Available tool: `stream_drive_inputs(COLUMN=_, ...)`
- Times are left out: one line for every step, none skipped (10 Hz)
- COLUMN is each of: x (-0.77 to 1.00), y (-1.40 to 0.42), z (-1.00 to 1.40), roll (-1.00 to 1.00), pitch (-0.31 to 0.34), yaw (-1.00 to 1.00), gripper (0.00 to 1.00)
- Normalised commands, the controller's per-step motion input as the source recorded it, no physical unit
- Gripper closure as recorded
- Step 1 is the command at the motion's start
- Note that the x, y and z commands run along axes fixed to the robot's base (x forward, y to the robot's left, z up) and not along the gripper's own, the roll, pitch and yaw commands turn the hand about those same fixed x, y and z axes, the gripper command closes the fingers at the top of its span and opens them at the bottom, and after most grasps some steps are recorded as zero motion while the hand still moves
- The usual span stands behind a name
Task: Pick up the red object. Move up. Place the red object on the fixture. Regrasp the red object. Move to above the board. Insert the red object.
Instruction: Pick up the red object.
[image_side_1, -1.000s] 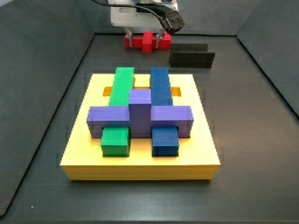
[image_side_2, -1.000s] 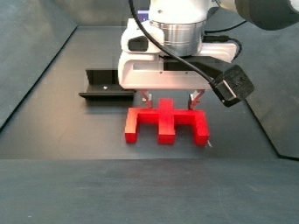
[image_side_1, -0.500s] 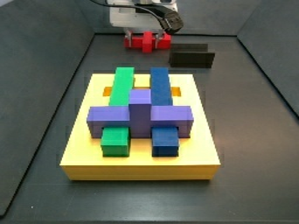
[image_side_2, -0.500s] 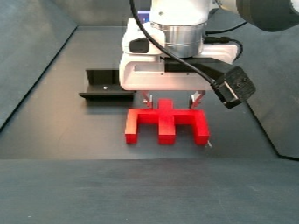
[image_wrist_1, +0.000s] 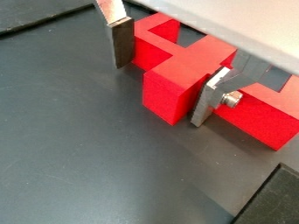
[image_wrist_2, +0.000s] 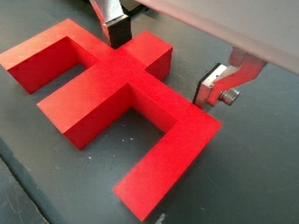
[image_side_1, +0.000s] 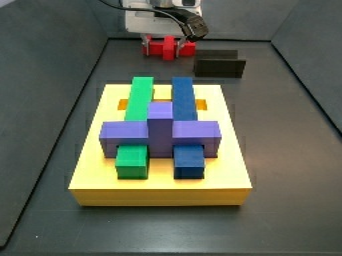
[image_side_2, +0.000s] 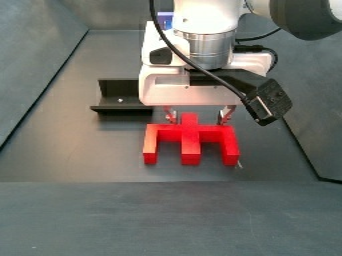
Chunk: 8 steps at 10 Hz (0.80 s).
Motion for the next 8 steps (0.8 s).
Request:
stream_drive_inputs(x=0.0, y=0.0, z=0.0, roll=0.0, pitch=0.0, yaw=0.0, gripper=1.0)
stream_drive_inputs(x=0.0, y=0.0, z=0.0, roll=0.0, pitch=0.0, yaw=0.0, gripper=1.0)
stream_drive_inputs(x=0.0, y=0.0, z=0.0, roll=0.0, pitch=0.0, yaw=0.0, gripper=1.0)
stream_drive_inputs(x=0.0, y=0.0, z=0.0, roll=0.0, pitch=0.0, yaw=0.0, gripper=1.0)
stream_drive_inputs(x=0.0, y=0.0, z=0.0, roll=0.0, pitch=0.0, yaw=0.0, gripper=1.0)
stream_drive_inputs(x=0.0, y=0.0, z=0.0, roll=0.0, pitch=0.0, yaw=0.0, gripper=1.0)
stream_drive_inputs(x=0.0, y=0.0, z=0.0, roll=0.0, pitch=0.0, yaw=0.0, gripper=1.0)
stream_drive_inputs(x=0.0, y=0.0, z=0.0, roll=0.0, pitch=0.0, yaw=0.0, gripper=1.0)
